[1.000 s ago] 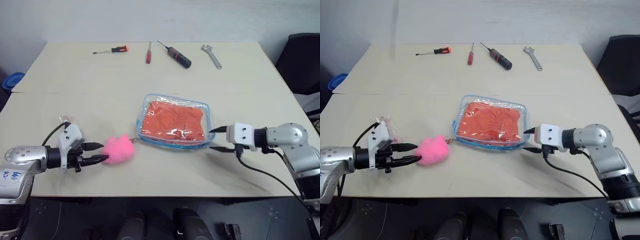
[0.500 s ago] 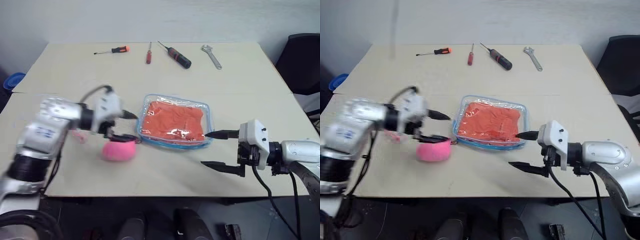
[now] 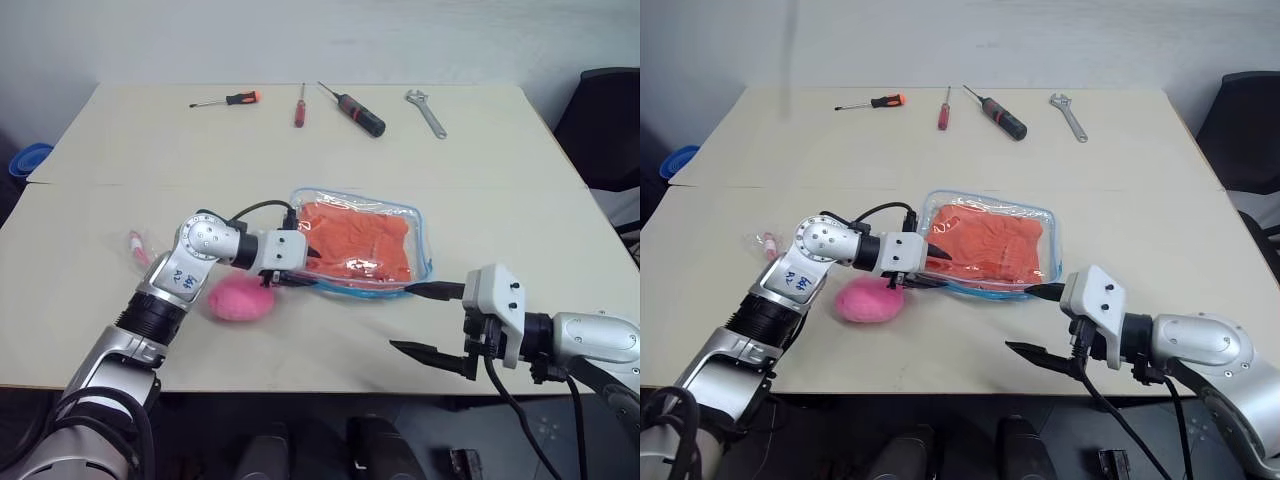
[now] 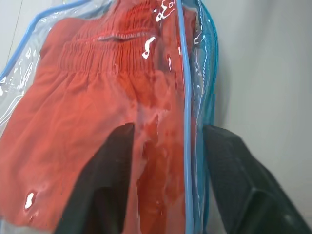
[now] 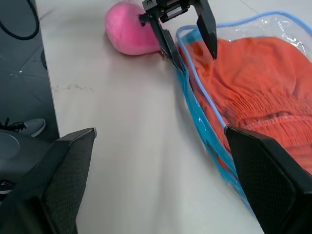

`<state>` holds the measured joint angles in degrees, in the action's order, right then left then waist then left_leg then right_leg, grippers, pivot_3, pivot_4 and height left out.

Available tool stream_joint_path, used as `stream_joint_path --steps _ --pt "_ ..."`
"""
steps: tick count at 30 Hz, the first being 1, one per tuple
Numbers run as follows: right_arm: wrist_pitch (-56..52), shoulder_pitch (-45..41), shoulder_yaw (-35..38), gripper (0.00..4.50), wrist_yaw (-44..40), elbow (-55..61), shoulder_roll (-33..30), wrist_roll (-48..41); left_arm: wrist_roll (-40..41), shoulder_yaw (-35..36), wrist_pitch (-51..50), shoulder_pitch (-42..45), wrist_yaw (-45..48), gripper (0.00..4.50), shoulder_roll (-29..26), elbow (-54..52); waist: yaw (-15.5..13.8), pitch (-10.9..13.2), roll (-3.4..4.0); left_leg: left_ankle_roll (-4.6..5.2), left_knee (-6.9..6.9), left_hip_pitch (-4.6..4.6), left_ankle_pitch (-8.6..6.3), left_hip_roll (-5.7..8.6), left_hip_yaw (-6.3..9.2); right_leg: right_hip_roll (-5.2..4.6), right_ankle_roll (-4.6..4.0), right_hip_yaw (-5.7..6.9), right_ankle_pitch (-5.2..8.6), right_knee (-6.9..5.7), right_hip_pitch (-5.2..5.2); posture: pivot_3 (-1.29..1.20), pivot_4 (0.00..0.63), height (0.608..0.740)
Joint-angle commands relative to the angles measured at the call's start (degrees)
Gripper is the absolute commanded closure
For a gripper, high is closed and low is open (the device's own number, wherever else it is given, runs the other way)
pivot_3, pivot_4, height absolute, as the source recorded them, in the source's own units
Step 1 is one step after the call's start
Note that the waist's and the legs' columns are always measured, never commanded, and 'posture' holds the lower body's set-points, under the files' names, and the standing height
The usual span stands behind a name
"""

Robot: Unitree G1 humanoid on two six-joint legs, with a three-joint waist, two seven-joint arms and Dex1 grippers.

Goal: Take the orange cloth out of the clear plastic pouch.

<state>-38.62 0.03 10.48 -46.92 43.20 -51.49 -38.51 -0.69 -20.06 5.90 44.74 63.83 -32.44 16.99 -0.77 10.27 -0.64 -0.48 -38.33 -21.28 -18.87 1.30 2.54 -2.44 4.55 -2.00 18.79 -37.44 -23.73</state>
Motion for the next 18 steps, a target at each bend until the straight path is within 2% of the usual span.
stream_joint_path --steps 1,4,8,11,16,18 --pt "0.56 -0.03 1.59 0.10 0.97 2.16 0.38 -0.85 1.82 2.43 -1.70 1.14 0.26 3.54 0.93 0.18 -0.10 0.00 0.00 0.00 -0.01 0.00 0.00 0.00 0.00 0.00 0.00 0.00 0.00 0.00 0.00 0.00 0.150 0.740" --pt "0.84 -0.23 0.61 0.10 1.29 1.48 0.05 0.27 8.24 5.20 -13.52 0.88 0.69 4.49 4.09 -2.81 -0.48 0.00 0.00 0.01 -0.08 0.00 0.00 0.00 0.00 0.01 0.00 0.00 0.00 -0.01 0.01 0.00 0.150 0.740" --pt "2.41 -1.38 -3.38 0.10 1.74 -0.70 0.28 4.43 14.64 9.69 -28.65 1.08 -3.34 4.49 8.51 -6.87 -0.61 0.01 -0.01 0.13 -0.36 -0.12 -0.07 0.00 0.06 0.00 0.01 0.06 0.00 -0.16 0.03 0.00 0.150 0.740" --pt "3.76 -4.67 -7.77 0.70 2.92 -3.92 2.38 7.82 14.82 10.05 -31.52 -0.10 -4.84 4.50 9.16 -9.61 -0.46 0.02 -0.04 0.19 -0.57 -0.17 -0.12 0.00 0.06 0.00 0.03 0.05 -0.02 -0.15 0.03 0.00 0.150 0.740" --pt "11.05 -14.67 -18.94 2.39 5.73 -12.92 6.24 21.88 14.16 9.44 -32.24 -1.98 -6.06 4.50 8.41 -12.40 0.10 0.01 -0.05 0.12 -0.58 -0.09 -0.11 0.00 0.05 0.05 0.03 -0.03 -0.01 -0.22 -0.01 0.00 0.150 0.740" --pt "14.19 -19.06 -22.42 2.39 5.58 -17.53 7.78 26.46 13.98 9.39 -32.19 -2.43 -6.41 4.50 8.18 -13.02 0.32 0.01 -0.05 0.07 -0.58 -0.09 -0.08 0.00 0.06 0.05 0.03 -0.02 -0.01 -0.21 -0.02 0.00 0.150 0.740"
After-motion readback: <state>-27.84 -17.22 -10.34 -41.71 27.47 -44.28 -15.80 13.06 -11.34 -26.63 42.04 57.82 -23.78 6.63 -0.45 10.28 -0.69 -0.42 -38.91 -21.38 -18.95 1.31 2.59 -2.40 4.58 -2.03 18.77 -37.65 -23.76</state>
